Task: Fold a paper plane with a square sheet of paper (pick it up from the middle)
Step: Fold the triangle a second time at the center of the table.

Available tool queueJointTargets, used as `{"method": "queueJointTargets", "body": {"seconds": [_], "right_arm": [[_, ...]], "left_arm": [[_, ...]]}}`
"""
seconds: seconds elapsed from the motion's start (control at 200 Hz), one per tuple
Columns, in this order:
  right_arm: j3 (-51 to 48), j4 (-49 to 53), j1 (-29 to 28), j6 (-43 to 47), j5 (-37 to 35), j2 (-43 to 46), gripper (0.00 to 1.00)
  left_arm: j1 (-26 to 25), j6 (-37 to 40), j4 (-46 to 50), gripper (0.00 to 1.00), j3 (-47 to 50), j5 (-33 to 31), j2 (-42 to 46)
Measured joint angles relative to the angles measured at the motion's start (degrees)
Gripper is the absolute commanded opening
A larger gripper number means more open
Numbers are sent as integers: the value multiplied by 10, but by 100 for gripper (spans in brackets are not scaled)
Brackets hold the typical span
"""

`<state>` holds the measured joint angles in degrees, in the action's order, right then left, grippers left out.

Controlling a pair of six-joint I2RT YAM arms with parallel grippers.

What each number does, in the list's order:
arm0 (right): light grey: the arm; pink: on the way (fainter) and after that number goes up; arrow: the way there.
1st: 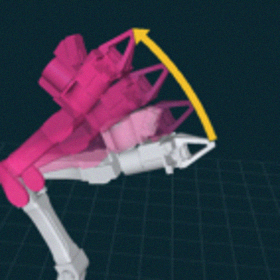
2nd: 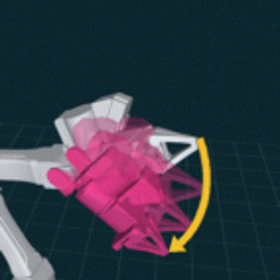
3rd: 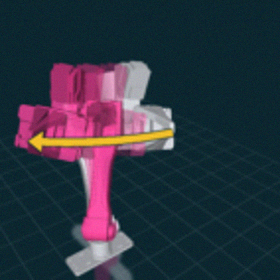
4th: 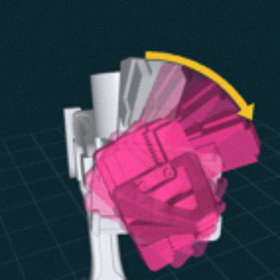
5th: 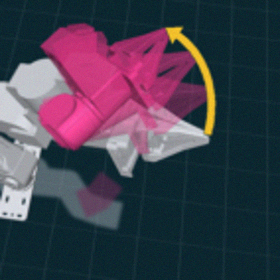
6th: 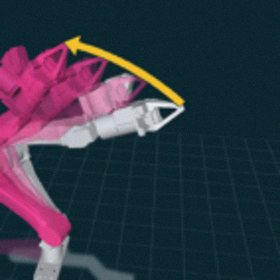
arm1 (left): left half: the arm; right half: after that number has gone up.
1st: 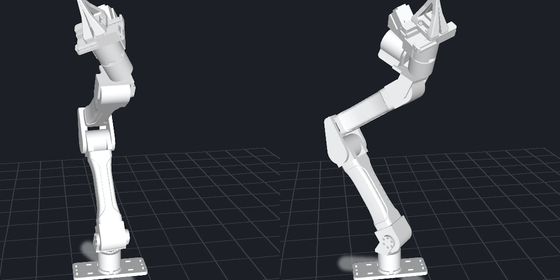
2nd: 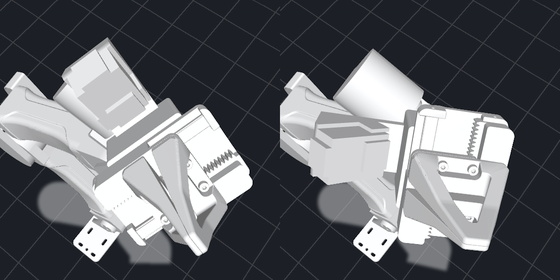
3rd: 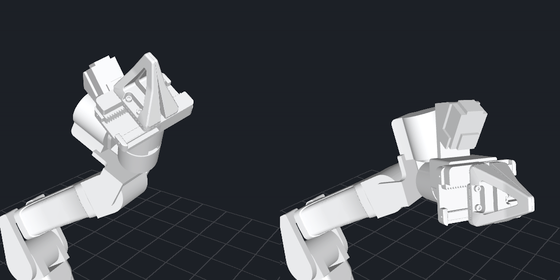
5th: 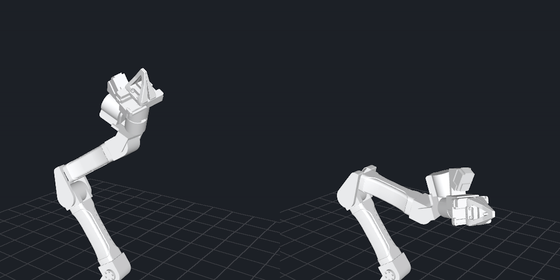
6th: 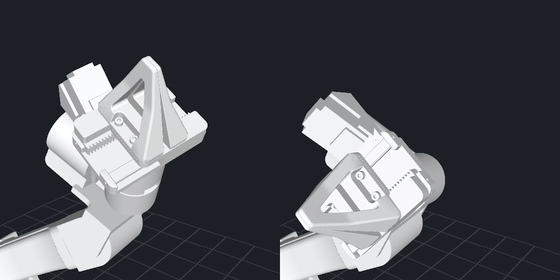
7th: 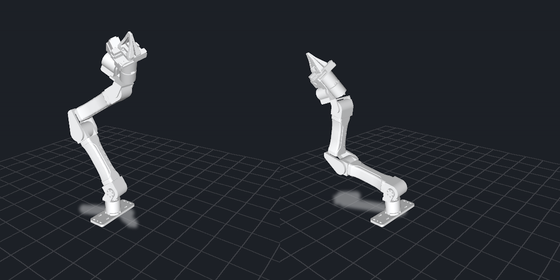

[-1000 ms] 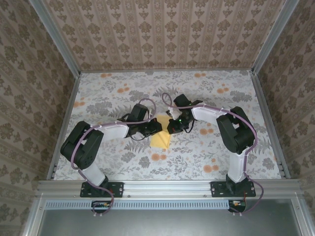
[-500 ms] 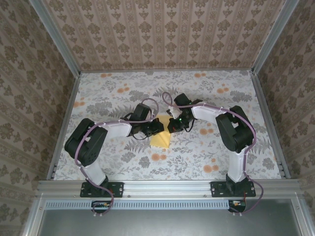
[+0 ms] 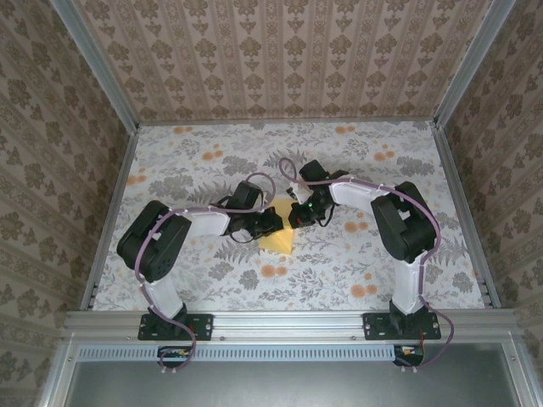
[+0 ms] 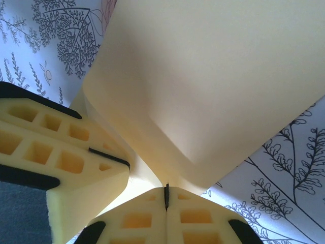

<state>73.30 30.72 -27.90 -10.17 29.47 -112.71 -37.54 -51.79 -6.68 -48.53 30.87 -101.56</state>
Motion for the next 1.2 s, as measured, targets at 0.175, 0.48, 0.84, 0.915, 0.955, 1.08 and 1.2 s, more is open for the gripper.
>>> {"method": "queueJointTargets", "body": {"seconds": [0.175, 0.48, 0.84, 0.915, 0.955, 1.08, 1.2], "right_arm": [[2, 4, 0, 0, -2, -7, 0], [4, 4, 0, 0, -6, -16, 0], [8, 8, 0, 0, -7, -18, 0], [9, 8, 0, 0, -7, -19, 0], [9, 8, 0, 0, -7, -20, 0], [9, 8, 0, 0, -8, -24, 0], [9, 8, 0, 0, -8, -26, 0]], "left_arm": [[0, 0, 0, 7, 0, 0, -1], [0, 0, -3, 7, 0, 2, -8], [-4, 0, -9, 7, 1, 2, -8], [-4, 0, -9, 7, 1, 2, -8], [-4, 0, -9, 7, 1, 2, -8], [-4, 0, -10, 6, 2, 2, -9], [-4, 0, -11, 6, 4, 2, -9]]}}
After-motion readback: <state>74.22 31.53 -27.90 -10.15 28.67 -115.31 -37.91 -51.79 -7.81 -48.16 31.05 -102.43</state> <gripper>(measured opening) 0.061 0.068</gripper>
